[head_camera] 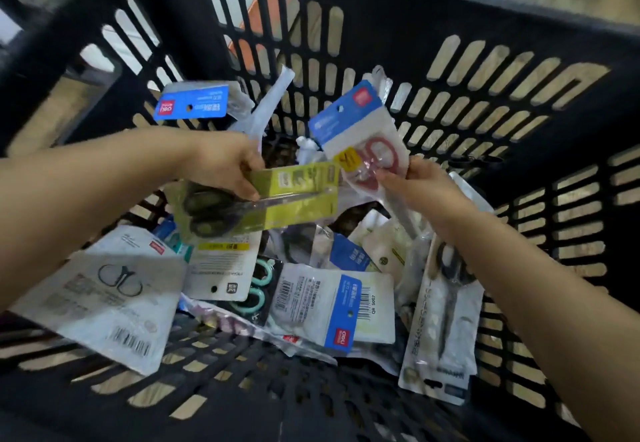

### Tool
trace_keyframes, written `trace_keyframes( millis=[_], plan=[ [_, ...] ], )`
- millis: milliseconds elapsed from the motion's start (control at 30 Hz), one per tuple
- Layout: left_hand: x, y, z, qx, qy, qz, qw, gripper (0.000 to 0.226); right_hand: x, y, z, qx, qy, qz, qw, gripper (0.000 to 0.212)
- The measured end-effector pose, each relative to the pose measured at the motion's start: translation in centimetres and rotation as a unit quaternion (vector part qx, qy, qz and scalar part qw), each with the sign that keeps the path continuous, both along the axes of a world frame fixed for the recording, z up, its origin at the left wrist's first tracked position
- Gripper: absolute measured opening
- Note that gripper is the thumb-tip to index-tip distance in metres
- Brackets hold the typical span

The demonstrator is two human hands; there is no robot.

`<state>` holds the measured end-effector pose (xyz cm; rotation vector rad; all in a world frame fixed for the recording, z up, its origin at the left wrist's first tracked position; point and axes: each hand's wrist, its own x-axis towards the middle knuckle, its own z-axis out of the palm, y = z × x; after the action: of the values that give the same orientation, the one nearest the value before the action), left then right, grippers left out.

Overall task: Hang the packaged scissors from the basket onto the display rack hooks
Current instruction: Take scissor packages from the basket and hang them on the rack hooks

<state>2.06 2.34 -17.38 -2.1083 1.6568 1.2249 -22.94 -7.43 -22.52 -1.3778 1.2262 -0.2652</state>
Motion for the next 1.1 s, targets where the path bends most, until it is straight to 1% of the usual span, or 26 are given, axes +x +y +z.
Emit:
trace_keyframes(
  millis=[67, 133, 200, 233, 267, 300, 400, 433, 533, 633, 733, 800, 867, 967, 1033, 1100],
  plan=[
    [1.2, 1.0, -0.1, 0.020, 0.074, 0.129, 0.989, 0.015, 0.3, -0.1, 0.5, 0.018, -0.040, -0.011, 0.999, 0.022],
    [1.8, 1.8, -0.4, 0.031, 0.157, 0.241, 0.957, 0.022, 0.8, 0.1, 0.9, 0.051, -0.077, -0.024, 0.995, 0.016],
    [2.1, 2.0, -0.8, 0.021, 0.245, 0.349, 0.904, 0.027, 1.4, 0.5, 1.1, 0.094, -0.103, -0.033, 0.990, 0.011],
    [2.0, 2.1, -1.0, 0.013, 0.277, 0.397, 0.875, 0.028, 1.7, 0.8, 1.0, 0.117, -0.113, -0.034, 0.986, 0.012],
    [1.7, 2.2, -1.5, 0.009, 0.293, 0.427, 0.856, 0.029, 1.9, 1.2, 0.8, 0.143, -0.120, -0.033, 0.982, 0.014],
    [1.4, 2.2, -2.0, 0.009, 0.292, 0.435, 0.852, 0.030, 2.1, 1.7, 0.5, 0.167, -0.124, -0.032, 0.978, 0.016],
    [-0.5, 2.2, -3.8, 0.022, 0.244, 0.422, 0.873, 0.023, 2.1, 3.1, -1.0, 0.224, -0.120, -0.035, 0.967, 0.022],
    [-1.0, 2.2, -4.3, 0.026, 0.238, 0.429, 0.871, 0.022, 2.0, 3.5, -1.7, 0.237, -0.116, -0.042, 0.964, 0.023],
    [-1.5, 2.2, -5.8, 0.039, 0.259, 0.452, 0.852, 0.022, 1.6, 4.2, -3.5, 0.274, -0.104, -0.071, 0.953, 0.014],
    [-1.2, 2.3, -6.5, 0.029, 0.277, 0.469, 0.838, 0.027, 1.5, 4.5, -4.5, 0.300, -0.093, -0.103, 0.944, 0.014],
    [-1.3, 2.6, -5.4, 0.058, 0.326, 0.462, 0.823, 0.031, 1.4, 4.8, -3.7, 0.317, -0.093, -0.113, 0.937, 0.014],
    [-1.4, 2.7, -3.6, 0.083, 0.324, 0.453, 0.827, 0.031, 1.1, 5.3, -2.1, 0.322, -0.092, -0.109, 0.936, 0.014],
    [-1.6, 3.0, -1.3, 0.097, 0.321, 0.439, 0.834, 0.030, 0.7, 6.0, 0.5, 0.324, -0.082, -0.099, 0.937, 0.009],
    [-2.4, 3.9, 3.3, 0.097, 0.329, 0.430, 0.835, 0.028, 0.1, 6.7, 5.9, 0.315, -0.077, -0.092, 0.942, 0.009],
    [-2.9, 4.7, 7.6, 0.077, 0.331, 0.444, 0.829, 0.030, 0.0, 6.8, 10.2, 0.289, -0.076, -0.087, 0.950, 0.012],
    [-3.4, 5.6, 12.8, 0.042, 0.342, 0.478, 0.808, 0.030, 0.2, 6.6, 15.3, 0.261, -0.073, -0.084, 0.959, 0.018]
  ],
)
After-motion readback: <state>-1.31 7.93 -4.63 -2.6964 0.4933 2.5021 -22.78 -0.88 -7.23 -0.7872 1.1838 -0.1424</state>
